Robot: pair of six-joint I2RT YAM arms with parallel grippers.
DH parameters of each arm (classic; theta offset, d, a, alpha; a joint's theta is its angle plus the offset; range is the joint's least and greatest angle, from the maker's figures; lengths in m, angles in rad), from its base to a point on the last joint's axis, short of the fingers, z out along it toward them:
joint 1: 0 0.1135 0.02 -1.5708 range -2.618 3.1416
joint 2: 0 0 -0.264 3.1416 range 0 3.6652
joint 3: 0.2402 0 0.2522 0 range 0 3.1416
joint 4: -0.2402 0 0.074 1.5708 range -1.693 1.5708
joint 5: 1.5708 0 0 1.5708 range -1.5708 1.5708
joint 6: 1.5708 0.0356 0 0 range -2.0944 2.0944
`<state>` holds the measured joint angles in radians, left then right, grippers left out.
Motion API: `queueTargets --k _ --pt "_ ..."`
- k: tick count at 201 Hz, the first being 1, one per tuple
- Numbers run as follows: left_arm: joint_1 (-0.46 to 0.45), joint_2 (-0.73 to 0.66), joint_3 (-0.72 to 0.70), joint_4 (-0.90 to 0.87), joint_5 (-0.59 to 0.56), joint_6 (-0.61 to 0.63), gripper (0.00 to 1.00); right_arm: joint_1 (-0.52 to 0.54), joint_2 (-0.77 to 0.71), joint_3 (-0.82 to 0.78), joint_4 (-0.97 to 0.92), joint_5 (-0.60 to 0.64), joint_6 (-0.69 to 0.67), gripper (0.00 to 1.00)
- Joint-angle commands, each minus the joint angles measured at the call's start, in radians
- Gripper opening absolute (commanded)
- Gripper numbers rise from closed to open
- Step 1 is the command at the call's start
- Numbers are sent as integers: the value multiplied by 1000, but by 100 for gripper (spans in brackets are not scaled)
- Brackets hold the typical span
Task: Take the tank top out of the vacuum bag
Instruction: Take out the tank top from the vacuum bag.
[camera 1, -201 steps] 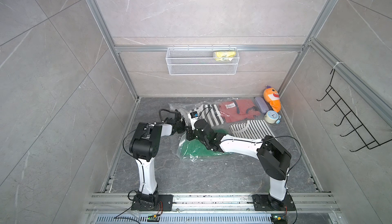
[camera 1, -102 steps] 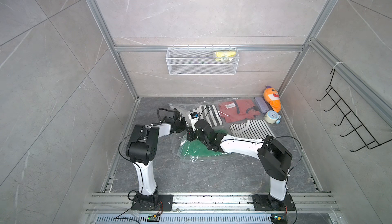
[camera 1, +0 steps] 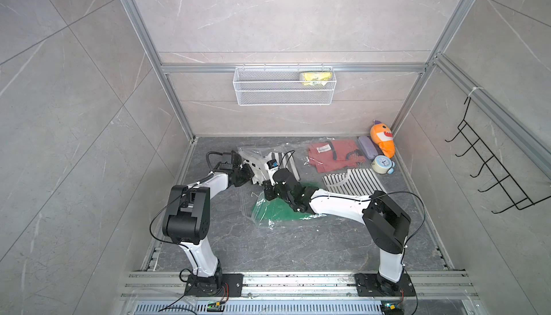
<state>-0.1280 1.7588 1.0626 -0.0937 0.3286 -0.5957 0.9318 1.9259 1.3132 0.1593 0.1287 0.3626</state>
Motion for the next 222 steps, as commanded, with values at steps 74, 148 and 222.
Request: queueTargets --k 74,148,222 --pt "139 -201 -75 -200 -144 57 0 -32 30 92 -117 -95 -34 0" --pt "236 -210 -44 -293 -318 112 0 -33 45 123 -175 -98 -65 0" --pt "315 -103 44 -347 -517 135 0 -34 -8 59 -157 -27 -118 0"
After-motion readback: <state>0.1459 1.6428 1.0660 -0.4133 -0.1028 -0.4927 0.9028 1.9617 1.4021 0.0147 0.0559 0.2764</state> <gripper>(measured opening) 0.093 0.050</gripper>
